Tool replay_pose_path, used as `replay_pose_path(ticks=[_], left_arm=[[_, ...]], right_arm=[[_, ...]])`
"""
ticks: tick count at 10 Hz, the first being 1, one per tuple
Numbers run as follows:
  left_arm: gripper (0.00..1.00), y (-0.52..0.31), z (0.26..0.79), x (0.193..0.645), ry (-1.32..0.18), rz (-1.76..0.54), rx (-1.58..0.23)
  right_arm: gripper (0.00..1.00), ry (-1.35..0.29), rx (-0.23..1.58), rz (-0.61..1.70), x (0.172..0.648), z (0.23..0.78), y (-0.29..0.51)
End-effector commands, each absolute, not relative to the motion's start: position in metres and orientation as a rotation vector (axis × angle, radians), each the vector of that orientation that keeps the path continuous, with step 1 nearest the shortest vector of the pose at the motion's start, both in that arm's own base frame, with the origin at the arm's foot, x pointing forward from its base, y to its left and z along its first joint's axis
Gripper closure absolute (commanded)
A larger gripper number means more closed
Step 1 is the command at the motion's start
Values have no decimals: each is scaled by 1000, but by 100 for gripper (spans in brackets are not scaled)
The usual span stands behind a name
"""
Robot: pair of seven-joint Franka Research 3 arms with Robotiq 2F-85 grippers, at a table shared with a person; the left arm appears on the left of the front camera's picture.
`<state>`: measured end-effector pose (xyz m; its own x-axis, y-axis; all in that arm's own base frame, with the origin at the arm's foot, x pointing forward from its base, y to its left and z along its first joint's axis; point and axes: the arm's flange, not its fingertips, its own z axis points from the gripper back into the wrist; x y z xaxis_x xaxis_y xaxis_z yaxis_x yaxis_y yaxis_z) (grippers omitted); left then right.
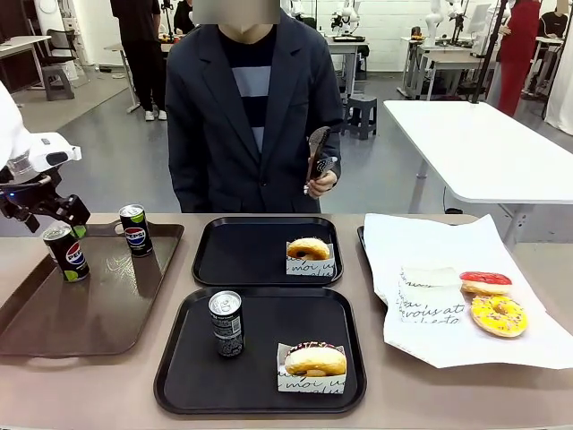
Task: Set up donuts and drinks on trays.
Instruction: Pick up one Pepsi coke from the Handle tray and place it on the Flat Tray without a Pepsi coke.
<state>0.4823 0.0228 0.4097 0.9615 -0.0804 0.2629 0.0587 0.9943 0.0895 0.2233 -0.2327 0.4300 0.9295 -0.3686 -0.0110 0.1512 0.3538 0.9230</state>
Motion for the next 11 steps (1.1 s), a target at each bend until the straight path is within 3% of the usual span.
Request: replay_pose_path(ticks=[1,4,11], left_arm=[[0,21,405,500,-210,-1,130],[0,23,398,517,-153,3,101],[0,31,398,498,-138,19,0]], right_arm=[[0,-239,1190,-330,225,430,-231],[0,-239,1190,-330,225,430,-231],[0,-239,1190,-330,225,430,-231]])
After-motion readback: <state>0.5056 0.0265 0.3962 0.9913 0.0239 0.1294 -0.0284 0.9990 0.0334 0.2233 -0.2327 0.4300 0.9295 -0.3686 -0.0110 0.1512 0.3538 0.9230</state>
